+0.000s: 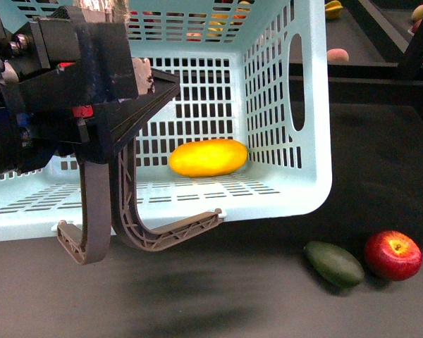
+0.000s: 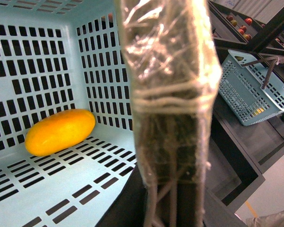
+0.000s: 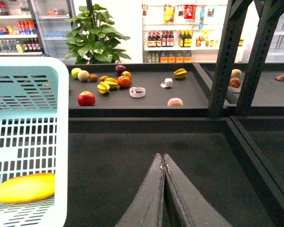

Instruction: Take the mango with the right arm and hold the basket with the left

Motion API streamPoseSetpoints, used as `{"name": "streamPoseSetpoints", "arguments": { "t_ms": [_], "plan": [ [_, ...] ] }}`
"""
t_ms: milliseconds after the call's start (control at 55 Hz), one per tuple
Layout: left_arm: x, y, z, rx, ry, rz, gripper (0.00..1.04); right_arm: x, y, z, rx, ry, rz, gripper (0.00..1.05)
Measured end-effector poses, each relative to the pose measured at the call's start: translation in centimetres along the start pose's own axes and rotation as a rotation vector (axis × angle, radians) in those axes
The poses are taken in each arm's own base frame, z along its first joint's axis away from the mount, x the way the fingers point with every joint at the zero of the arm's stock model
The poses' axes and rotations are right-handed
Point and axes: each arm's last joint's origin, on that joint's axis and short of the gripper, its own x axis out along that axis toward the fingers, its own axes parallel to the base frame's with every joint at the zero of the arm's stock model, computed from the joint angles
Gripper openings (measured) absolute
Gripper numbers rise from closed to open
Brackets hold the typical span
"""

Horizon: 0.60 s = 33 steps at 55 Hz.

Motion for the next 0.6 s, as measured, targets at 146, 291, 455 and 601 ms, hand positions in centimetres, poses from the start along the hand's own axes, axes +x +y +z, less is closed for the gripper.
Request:
{"name": "streamPoseSetpoints", "arguments": {
  "t_ms": [146,291,455,601],
  "plan": [
    [0.0,0.0,0.0,0.0,0.0,0.0,0.09,-0.4,-0.9,-0.6,-0.001,-0.004,0.026,0.02],
    [0.0,0.0,0.0,-0.001,-0.001,0.002,0.09,-0.9,-1.4,-0.5,0.0,-0.013,-0.006,0.02],
    [0.0,0.0,0.0,0.001,0.0,0.001,0.09,-1.2,-1.4,-0.6,0.0,-0.012,-0.006,0.02],
    [0.0,0.0,0.0,0.0,0.0,0.001,0.09,-1.4,-1.4,-0.6,0.0,-0.013,-0.006,0.02]
  ]
}}
